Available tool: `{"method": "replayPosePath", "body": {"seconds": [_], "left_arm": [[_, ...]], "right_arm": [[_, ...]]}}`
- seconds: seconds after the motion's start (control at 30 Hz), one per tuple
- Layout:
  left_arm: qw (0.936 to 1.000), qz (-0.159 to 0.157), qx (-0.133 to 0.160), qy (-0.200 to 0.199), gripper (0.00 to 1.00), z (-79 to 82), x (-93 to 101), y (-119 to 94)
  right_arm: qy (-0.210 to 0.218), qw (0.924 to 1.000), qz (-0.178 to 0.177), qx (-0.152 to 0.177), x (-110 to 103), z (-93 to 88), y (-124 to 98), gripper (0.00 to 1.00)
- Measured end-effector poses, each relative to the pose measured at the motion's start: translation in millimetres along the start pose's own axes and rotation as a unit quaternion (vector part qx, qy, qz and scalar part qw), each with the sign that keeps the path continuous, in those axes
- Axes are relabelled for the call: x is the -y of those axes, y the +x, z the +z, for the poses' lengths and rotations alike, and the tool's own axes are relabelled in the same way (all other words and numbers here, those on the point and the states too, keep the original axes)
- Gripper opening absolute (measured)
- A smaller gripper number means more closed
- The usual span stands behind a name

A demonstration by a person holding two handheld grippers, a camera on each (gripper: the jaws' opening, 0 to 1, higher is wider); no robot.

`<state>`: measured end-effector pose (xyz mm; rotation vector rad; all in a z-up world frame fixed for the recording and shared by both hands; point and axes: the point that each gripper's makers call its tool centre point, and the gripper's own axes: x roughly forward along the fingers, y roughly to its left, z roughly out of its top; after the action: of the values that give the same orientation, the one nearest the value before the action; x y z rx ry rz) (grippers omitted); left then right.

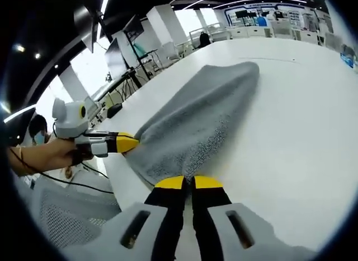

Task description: Fold the towel on the table until its edges align and the towel forms a compact rectangular stack.

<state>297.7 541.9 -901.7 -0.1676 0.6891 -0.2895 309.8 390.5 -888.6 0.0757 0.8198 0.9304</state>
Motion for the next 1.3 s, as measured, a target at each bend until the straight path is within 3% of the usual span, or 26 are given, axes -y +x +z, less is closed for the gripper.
{"method": "replayPosePath", "body": {"seconds": [0.4, 1.3], "left_arm": [[0.999, -0.019, 0.03, -0.026, 0.05, 14.0, 21.4, -19.2], [0.9903, -0.076, 0.066, -0.096, 0.05, 38.4, 76.9, -74.0]], "right_arm": [[0.026, 0.9987, 0.02, 0.038, -8.2, 19.5, -23.2, 0.01], [0.079, 0.99, 0.056, 0.102, -38.8, 35.7, -88.8, 0.01]]}}
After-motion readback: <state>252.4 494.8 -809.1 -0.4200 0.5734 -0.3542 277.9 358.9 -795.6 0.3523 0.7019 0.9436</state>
